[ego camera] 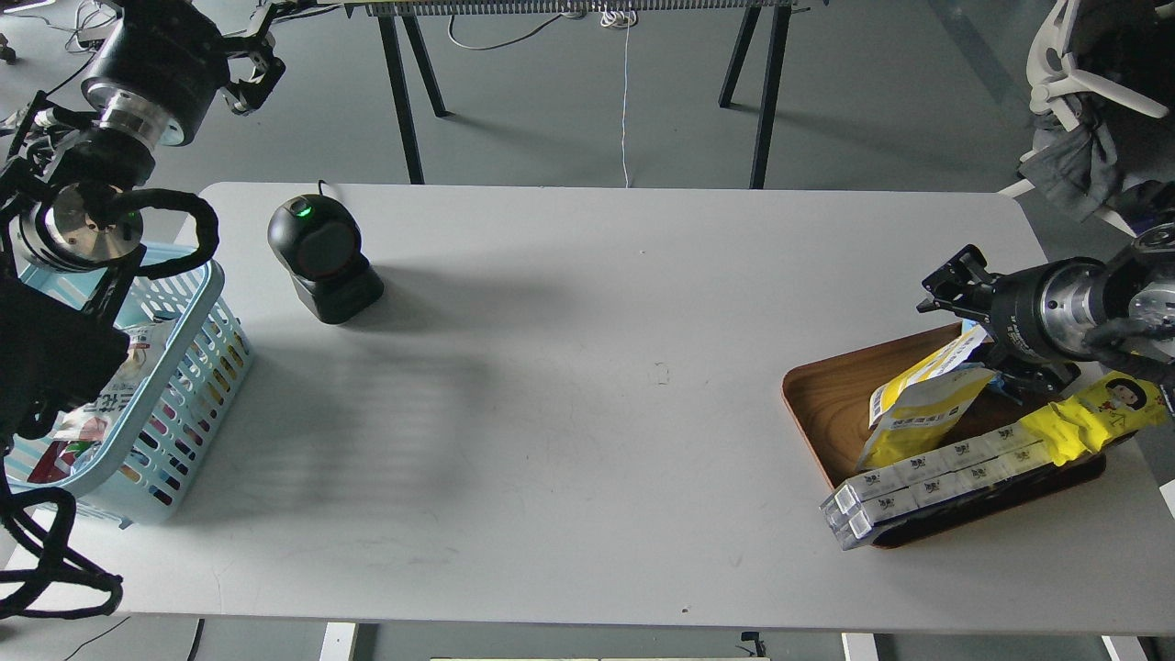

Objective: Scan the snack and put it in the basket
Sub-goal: 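Lower the right gripper onto the yellow snack packet and grasp it, then lift the yellow packet and carry it toward the barcode scanner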

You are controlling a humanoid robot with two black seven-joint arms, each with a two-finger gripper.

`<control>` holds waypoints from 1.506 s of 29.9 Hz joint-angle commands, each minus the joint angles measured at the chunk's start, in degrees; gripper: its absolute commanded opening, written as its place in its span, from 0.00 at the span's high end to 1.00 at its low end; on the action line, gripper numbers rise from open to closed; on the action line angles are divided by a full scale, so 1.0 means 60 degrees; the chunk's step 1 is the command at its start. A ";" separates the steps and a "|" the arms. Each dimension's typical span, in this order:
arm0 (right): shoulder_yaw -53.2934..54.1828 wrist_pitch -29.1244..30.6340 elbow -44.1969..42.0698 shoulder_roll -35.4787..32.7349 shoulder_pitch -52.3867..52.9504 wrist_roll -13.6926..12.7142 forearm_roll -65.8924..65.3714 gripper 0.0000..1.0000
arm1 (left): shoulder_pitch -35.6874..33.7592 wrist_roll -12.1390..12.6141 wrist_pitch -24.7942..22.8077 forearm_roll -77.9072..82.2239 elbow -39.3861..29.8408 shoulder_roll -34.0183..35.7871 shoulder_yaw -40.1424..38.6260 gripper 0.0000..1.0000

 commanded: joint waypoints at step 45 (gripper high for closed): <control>0.4666 -0.1719 -0.0007 -0.0285 -0.0114 0.0549 0.3032 1.00 | -0.0015 0.0031 0.0100 0.0013 -0.0001 0.0015 0.0058 0.00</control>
